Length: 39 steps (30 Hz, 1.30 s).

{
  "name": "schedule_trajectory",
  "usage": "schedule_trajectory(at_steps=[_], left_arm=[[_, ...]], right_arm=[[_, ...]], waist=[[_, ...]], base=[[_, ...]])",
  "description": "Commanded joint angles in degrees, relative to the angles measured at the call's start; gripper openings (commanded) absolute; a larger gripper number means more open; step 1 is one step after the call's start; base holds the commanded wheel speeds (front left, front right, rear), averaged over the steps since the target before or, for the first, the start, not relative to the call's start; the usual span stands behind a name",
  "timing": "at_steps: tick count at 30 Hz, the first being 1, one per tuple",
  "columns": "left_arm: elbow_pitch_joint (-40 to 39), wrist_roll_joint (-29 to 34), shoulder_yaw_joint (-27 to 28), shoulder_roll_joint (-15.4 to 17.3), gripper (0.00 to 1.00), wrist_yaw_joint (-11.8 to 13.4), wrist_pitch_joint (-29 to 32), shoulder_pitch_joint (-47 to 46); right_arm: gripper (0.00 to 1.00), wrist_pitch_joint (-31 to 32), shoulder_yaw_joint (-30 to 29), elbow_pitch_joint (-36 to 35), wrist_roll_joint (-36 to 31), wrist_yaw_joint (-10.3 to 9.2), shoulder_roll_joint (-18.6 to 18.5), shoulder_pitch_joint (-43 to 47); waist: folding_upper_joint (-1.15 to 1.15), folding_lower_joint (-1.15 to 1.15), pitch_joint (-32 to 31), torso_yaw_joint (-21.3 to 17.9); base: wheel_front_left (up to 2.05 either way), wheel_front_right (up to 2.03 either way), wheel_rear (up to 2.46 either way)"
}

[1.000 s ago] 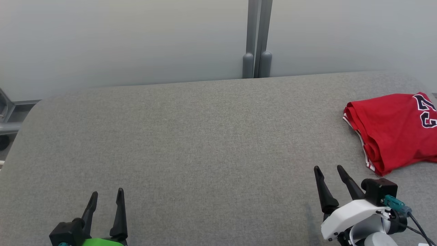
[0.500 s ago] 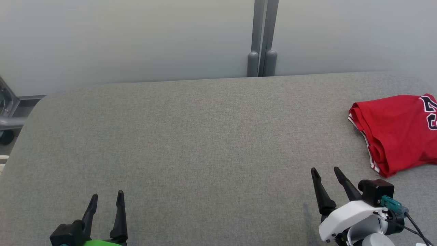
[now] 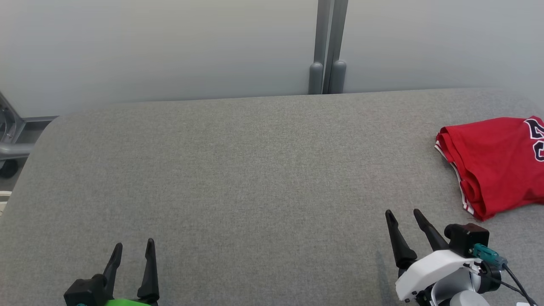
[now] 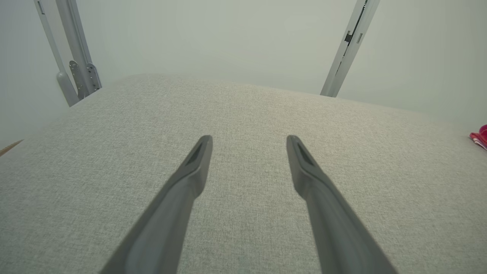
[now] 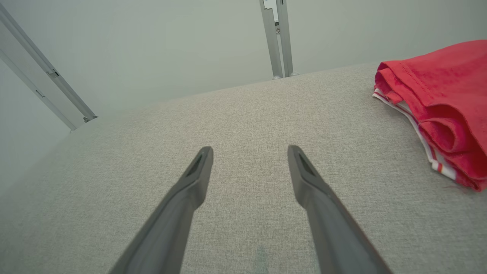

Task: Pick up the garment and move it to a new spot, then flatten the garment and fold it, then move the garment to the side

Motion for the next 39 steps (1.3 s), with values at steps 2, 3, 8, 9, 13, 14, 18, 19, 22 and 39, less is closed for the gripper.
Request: schedule_trajectory(at_steps=[2, 3, 8, 9, 13, 14, 18, 19, 22, 39], left_arm=[[0.0, 0.3, 0.4, 0.0, 1.00, -0.3, -0.2, -1.0], [0.1, 0.4, 0.4, 0.0, 1.00, -0.3, -0.2, -1.0], [0.3, 0.5, 0.6, -0.1, 1.00, -0.4, -0.2, -1.1], [0.3, 0.3, 0.4, -0.1, 0.00, -0.3, 0.0, -0.2], [1.4, -2.0, 0.8, -0.6, 0.00, -0.4, 1.3, -0.2], [1.4, -3.1, 1.0, -0.7, 0.00, -0.4, 1.7, -0.4], [1.0, -7.1, 1.6, -0.8, 0.00, -0.5, 3.2, -0.8], [0.9, -8.1, 1.7, -0.9, 0.00, -0.5, 3.5, -0.9], [0.6, -11.0, 2.1, -1.0, 0.00, -0.6, 4.5, -1.2], [-0.7, -24.6, 4.0, -1.6, 0.00, -0.9, 9.3, -2.6]], right_arm=[[1.00, -0.3, 0.1, 0.2, 0.1, -0.07, 0.0, -0.1], [1.00, -0.4, 0.1, 0.3, 0.1, -0.07, 0.0, -0.2], [1.00, -0.4, 0.0, 0.5, 0.1, -0.07, 0.0, -0.4], [0.00, -0.1, 0.1, 0.3, 0.0, 0.00, 0.0, -0.1], [0.00, 0.1, -0.1, 1.0, 2.4, 0.00, 0.1, 0.6], [0.00, 0.2, -0.2, 0.8, 3.5, 0.00, 0.1, 0.7], [0.00, 0.6, -0.7, 0.1, 7.7, 0.00, 0.0, 1.0], [0.00, 0.7, -0.8, 0.0, 8.7, 0.00, 0.0, 1.1], [0.00, 1.0, -1.1, -0.6, 11.7, -0.01, 0.0, 1.3], [0.00, 2.2, -2.6, -2.9, 25.7, -0.01, -0.1, 2.2]], waist=[[0.00, 0.00, 0.0, 0.0], [0.00, 0.00, 0.1, 0.1], [0.00, 0.00, 0.0, 0.1], [0.00, 0.00, 0.0, 0.1], [0.00, 0.00, 0.1, 0.1], [0.00, 0.00, 0.1, 0.1], [0.00, 0.00, 0.2, 0.0], [0.00, 0.00, 0.2, 0.0], [0.00, 0.00, 0.2, -0.1], [0.00, 0.00, 0.5, -0.3]], base=[[0.00, 0.00, 0.00], [0.00, 0.00, 0.00], [0.00, 0.00, 0.00], [0.00, 0.00, 0.00], [0.00, 0.00, 0.00], [0.00, 0.00, 0.00], [0.00, 0.00, 0.00], [0.00, 0.00, 0.00], [0.00, 0.00, 0.00], [0.00, 0.00, 0.00]])
